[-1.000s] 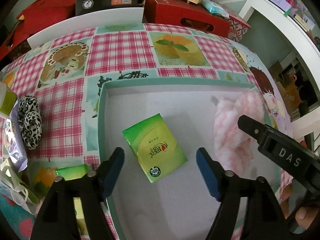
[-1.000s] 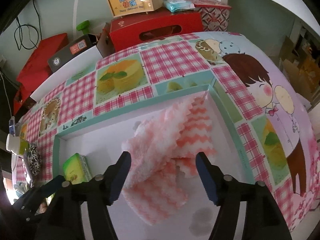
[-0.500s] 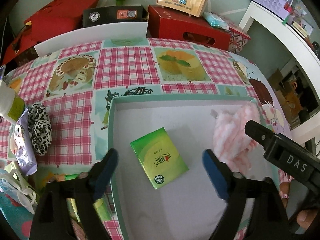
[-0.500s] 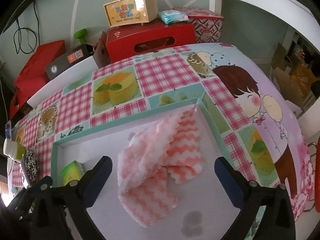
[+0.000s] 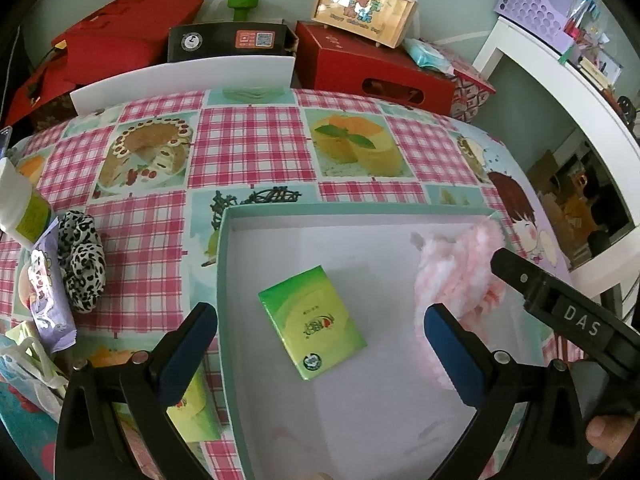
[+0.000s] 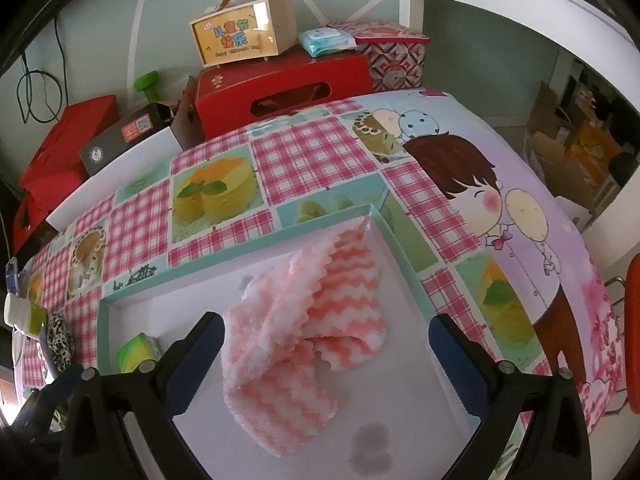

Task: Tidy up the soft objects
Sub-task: 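Open both tools and withdraw them from the tray back toward the table items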

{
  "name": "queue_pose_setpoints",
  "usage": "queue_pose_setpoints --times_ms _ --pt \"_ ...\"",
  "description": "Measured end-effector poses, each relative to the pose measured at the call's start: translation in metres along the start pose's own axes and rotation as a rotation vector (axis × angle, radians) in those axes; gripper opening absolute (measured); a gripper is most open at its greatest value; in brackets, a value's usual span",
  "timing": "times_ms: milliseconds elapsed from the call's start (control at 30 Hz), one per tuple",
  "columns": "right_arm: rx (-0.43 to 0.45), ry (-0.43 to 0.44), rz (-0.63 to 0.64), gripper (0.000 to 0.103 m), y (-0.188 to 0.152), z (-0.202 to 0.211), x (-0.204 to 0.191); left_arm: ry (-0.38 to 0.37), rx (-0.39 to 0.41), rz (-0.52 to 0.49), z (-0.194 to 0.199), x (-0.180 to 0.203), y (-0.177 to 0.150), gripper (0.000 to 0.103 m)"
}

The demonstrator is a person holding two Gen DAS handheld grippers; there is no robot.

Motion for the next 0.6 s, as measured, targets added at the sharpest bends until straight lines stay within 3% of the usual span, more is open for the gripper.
queue_pose_setpoints --times_ms 200,400,600 --pt "0.006 -0.007 0.005 0.103 0.001 0.001 0.000 -0.013 0.012 -0.008 0.008 0.002 0.004 0.103" --pt "0.022 -0.009 0.012 0.103 0.004 0.004 0.000 0.005 0.082 0.013 0.030 -0.021 0.023 0.103" --pt "0.046 0.004 0.023 0.103 0.008 0.008 -0.005 0.158 0.177 0.084 0.062 -0.089 0.044 0.103"
Point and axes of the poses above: each gripper's, at about its wrist camera, not at the fingertips, and z roughly against the way its jaws point, x to its right, y to its top, the point moved 4 cm from there along -z, roughly the way its jaws point, and after that the axes turned 15 degrees about x, right-handed, at the moved point
